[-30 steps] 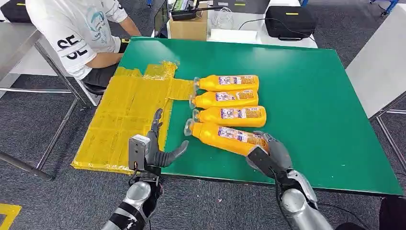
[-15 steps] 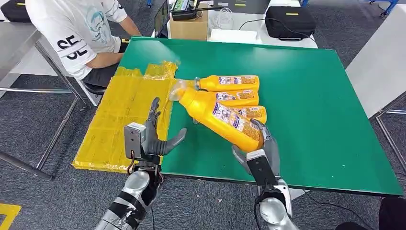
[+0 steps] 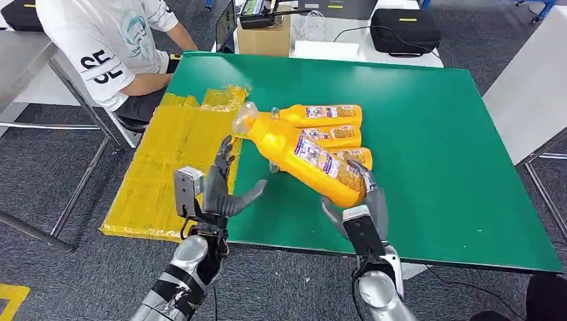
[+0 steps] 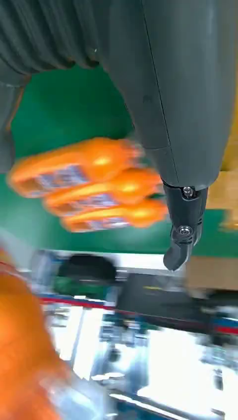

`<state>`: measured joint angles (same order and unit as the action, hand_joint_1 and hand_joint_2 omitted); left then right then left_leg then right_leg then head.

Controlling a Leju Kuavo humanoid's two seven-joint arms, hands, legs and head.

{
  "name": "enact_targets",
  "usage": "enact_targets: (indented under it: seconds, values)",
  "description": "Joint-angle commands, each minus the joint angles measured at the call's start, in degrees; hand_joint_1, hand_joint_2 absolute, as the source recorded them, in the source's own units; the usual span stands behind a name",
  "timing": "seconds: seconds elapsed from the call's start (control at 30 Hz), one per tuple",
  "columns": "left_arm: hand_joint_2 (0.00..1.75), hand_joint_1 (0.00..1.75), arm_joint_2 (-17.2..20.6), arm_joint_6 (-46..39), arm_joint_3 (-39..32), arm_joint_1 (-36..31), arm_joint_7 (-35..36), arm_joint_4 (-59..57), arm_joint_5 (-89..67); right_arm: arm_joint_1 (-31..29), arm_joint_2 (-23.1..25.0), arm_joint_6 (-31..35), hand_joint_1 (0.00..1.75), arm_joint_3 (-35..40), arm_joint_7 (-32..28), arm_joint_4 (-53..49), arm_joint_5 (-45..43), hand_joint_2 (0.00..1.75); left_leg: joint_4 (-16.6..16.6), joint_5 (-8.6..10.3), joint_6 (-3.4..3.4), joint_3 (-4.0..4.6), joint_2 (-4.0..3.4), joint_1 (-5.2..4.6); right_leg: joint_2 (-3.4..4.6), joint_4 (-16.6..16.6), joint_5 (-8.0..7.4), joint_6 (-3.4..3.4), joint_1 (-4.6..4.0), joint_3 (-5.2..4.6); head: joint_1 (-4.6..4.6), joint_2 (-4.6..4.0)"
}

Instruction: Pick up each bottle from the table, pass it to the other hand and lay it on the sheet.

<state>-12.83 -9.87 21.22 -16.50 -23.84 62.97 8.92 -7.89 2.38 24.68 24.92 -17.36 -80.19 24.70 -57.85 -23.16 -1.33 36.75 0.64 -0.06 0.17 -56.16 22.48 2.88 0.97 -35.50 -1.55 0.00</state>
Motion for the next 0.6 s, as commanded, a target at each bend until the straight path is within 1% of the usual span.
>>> enact_targets:
  seconds: [0.03, 0.07, 0.1, 0.13, 0.2, 0.27, 0.3, 0.33, 0.37, 0.43, 0.47, 0.5, 0.6]
  values:
    - [1.75, 0.0, 3.5, 12.3, 7.4, -4.5, 6.1, -0.3, 12.4, -10.5, 0.7, 1.6, 1.75, 6.0, -5.2, 16.9, -0.3, 1.75, 0.0, -0.13, 0.09, -0.37, -0.25, 0.05, 0.18, 0.0, 0.06, -0.13, -0.07, 0.31, 0.0, 0.0]
    - [1.75, 0.0, 3.4, 13.5, 7.5, -4.5, 7.0, -0.2, 14.1, -10.9, 0.8, 2.0, 1.75, 6.3, -5.5, 17.6, 0.2, 1.75, 0.0, -0.08, 0.07, -0.26, -0.19, 0.03, 0.14, 0.0, 0.02, -0.1, -0.04, 0.2, 0.02, 0.0]
    - [1.75, 0.0, 3.5, 14.3, 8.1, -4.9, 7.7, -0.2, 15.4, -11.5, 0.8, 2.4, 1.75, 7.0, -5.8, 18.7, 1.0, 1.75, 0.0, -0.16, 0.1, -0.45, -0.21, 0.05, 0.14, 0.0, 0.11, -0.16, -0.07, 0.39, 0.02, 0.0]
    - [1.75, 0.0, 3.5, 15.2, 8.4, -5.1, 8.1, -0.1, 16.7, -12.0, 0.9, 2.7, 1.75, 7.6, -6.0, 19.4, 1.5, 1.75, 0.0, -0.09, 0.07, -0.28, -0.17, 0.02, 0.14, 0.0, 0.05, -0.1, -0.04, 0.23, -0.02, 0.0]
    - [1.75, 0.0, 3.5, 15.3, 8.9, -5.6, 8.2, 0.1, 16.9, -12.6, 1.2, 2.8, 1.75, 8.7, -6.0, 20.9, 2.5, 1.75, 0.0, -0.21, 0.11, -0.52, -0.24, 0.05, 0.17, 0.0, 0.14, -0.16, -0.08, 0.46, 0.0, 0.0]
    - [1.75, 0.0, 3.7, 16.0, 9.5, -5.8, 8.5, 0.4, 17.6, -13.1, 1.4, 3.6, 1.75, 9.5, -6.1, 22.2, 3.5, 1.75, 0.0, -0.21, 0.11, -0.53, -0.19, 0.05, 0.12, 0.0, 0.16, -0.16, -0.08, 0.49, 0.0, 0.0]
    - [1.75, 0.0, 3.7, 15.9, 9.5, -5.9, 8.5, 0.5, 17.6, -13.2, 1.4, 3.9, 1.75, 9.6, -6.1, 22.4, 3.7, 1.75, 0.0, -0.25, 0.12, -0.6, -0.24, 0.06, 0.16, 0.0, 0.18, -0.18, -0.09, 0.55, -0.02, 0.0]
    - [1.75, 0.0, 3.8, 15.9, 9.5, -5.9, 8.5, 0.7, 17.7, -13.1, 1.5, 3.9, 1.75, 9.5, -6.2, 22.4, 3.4, 1.75, 0.0, -0.12, 0.07, -0.32, -0.16, 0.04, 0.11, 0.0, 0.08, -0.1, -0.06, 0.28, -0.02, -0.02]
    - [1.75, 0.0, 3.8, 15.9, 9.5, -5.9, 8.5, 0.7, 17.7, -13.1, 1.5, 3.9, 1.75, 9.5, -6.2, 22.4, 3.4, 1.75, 0.0, -0.21, 0.1, -0.53, -0.15, 0.05, 0.08, 0.0, 0.18, -0.15, -0.08, 0.49, 0.02, 0.0]
    - [1.75, 0.0, 4.0, 15.6, 9.4, -5.6, 8.5, 1.0, 17.8, -13.1, 1.4, 3.3, 1.75, 10.0, -6.1, 22.2, 3.3, 1.75, 0.0, -0.18, 0.09, -0.45, -0.17, 0.05, 0.12, 0.0, 0.14, -0.13, -0.07, 0.4, 0.0, 0.0]
    - [1.75, 0.0, 4.0, 15.4, 9.3, -5.5, 8.6, 0.9, 17.9, -13.1, 1.3, 3.0, 1.75, 10.2, -5.9, 22.4, 3.3, 1.75, 0.0, -0.23, 0.1, -0.54, -0.2, 0.07, 0.14, 0.0, 0.17, -0.15, -0.09, 0.5, 0.0, 0.0]
    - [1.75, 0.0, 3.8, 15.0, 9.0, -5.3, 8.5, 1.0, 18.1, -13.1, 1.4, 3.0, 1.75, 10.7, -5.7, 22.5, 3.9, 1.75, 0.0, -0.11, 0.07, -0.32, -0.13, 0.04, 0.08, 0.0, 0.09, -0.1, -0.05, 0.29, 0.0, -0.02]
    - [1.75, 0.0, 3.3, 13.3, 8.2, -4.8, 8.6, 1.5, 18.7, -13.2, 1.8, 1.8, 1.75, 12.8, -4.3, 24.3, 5.4, 1.75, 0.0, -0.19, 0.1, -0.45, -0.17, 0.07, 0.12, 0.0, 0.15, -0.15, -0.08, 0.4, 0.0, 0.0]
